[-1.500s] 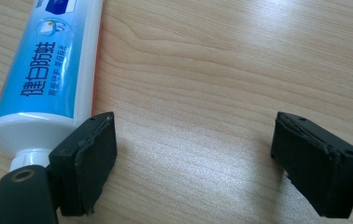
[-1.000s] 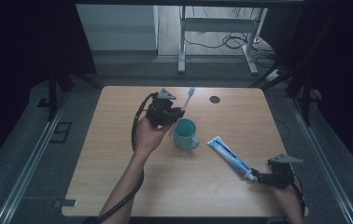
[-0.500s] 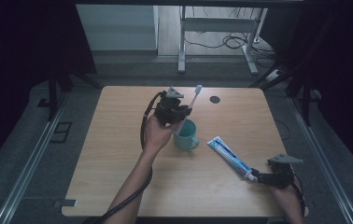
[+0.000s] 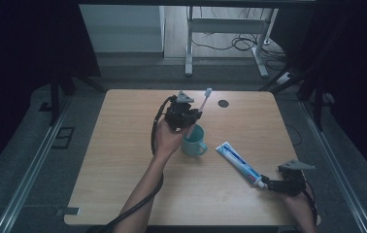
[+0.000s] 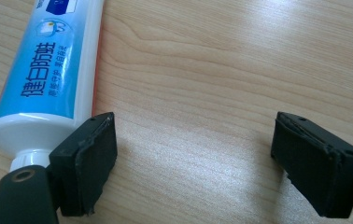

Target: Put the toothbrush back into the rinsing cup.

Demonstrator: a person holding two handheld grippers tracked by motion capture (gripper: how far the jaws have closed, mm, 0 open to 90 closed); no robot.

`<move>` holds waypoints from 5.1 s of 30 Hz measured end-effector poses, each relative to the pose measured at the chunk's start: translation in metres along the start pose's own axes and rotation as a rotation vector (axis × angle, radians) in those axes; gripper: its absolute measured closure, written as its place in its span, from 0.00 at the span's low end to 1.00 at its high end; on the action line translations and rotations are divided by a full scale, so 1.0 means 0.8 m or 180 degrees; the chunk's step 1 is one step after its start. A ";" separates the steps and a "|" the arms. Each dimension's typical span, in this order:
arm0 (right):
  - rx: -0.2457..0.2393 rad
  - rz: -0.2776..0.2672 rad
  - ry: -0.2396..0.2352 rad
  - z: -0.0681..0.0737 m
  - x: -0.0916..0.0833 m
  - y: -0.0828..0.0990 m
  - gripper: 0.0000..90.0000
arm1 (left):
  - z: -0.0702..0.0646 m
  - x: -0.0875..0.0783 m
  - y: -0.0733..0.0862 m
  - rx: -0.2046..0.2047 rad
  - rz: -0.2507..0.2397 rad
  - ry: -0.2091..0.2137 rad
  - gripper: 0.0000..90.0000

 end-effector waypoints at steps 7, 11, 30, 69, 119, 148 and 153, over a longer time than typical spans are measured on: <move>0.0002 0.0002 0.0002 0.000 0.000 0.000 0.16 | 0.003 0.008 0.007 0.0004 -0.0006 -0.0025 0.88; -0.0003 0.0000 -0.0001 0.000 0.000 0.000 0.16 | 0.004 0.013 0.012 -0.0017 0.0017 -0.0019 0.88; -0.0009 -0.0001 -0.0004 0.000 0.000 0.000 0.16 | 0.010 0.030 0.038 -0.0073 0.0162 -0.0026 0.87; -0.0009 0.0004 -0.0007 0.000 0.000 0.000 0.16 | 0.016 0.059 0.083 -0.0169 0.0443 -0.0026 0.87; -0.0007 0.0003 -0.0006 0.000 0.000 0.000 0.16 | 0.006 0.043 0.073 -0.0258 0.0403 0.0048 0.37; -0.0009 0.0004 -0.0004 0.000 0.001 0.000 0.16 | 0.000 0.015 0.064 -0.0206 0.0283 0.0052 0.18; -0.0010 0.0005 -0.0004 0.000 0.001 0.000 0.16 | 0.000 0.008 0.065 -0.0212 0.0267 0.0085 0.15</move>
Point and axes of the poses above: each handheld gripper's, and its own axes: x roughly forward along the jaws, y roughly out of its underside, z roughly to its left, the point moved 8 cm from there along x, roughly forward along the jaws, and after that the axes turned 8 degrees about -x, right-handed, at the moved point
